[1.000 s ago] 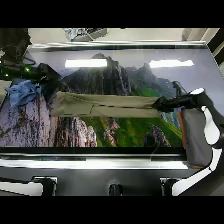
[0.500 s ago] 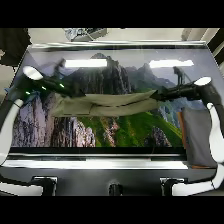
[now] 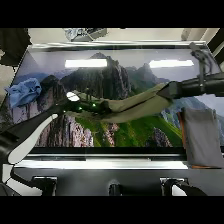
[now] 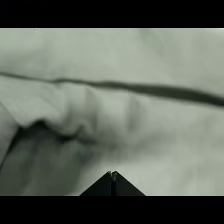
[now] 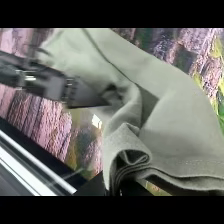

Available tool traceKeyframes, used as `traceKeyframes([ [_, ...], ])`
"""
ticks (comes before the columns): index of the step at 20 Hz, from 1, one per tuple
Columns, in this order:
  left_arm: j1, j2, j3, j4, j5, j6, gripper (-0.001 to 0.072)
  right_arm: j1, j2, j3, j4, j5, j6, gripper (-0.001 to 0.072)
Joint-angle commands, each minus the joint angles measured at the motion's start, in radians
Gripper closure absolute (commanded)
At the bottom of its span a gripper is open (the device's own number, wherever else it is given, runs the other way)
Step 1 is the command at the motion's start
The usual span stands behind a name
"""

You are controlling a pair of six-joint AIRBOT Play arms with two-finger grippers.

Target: Fold the shirts.

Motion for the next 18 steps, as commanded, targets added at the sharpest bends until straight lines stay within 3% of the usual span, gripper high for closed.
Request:
traceKeyframes([
  [1,-0.079,-0.059,-0.008,-0.199,0.032,0.087,0.0675,0.002,0.113,0.0,-0.011,0.081,0.026,0.0675],
  [6,-0.201,-0.157,0.077,-0.263,0.003,0.095,0.0675,0.002,0.15,0.0,-0.011,0.069,0.034,0.0675],
  [9,-0.197,-0.183,0.151,-0.261,-0.029,0.098,0.0678,0.003,0.111,0.0,0.033,0.002,0.037,0.0675],
  [11,-0.127,-0.131,0.153,-0.177,-0.043,0.137,0.0679,0.003,0.063,0.0,0.096,-0.039,0.029,0.0675],
  [15,0.081,0.072,0.146,0.137,-0.182,0.109,0.0679,0.066,-0.046,0.0,0.18,-0.146,0.002,0.0675],
  [18,0.239,0.259,0.119,0.217,-0.188,0.11,0.0679,0.2,-0.137,0.0,0.187,-0.253,0.002,0.0675],
])
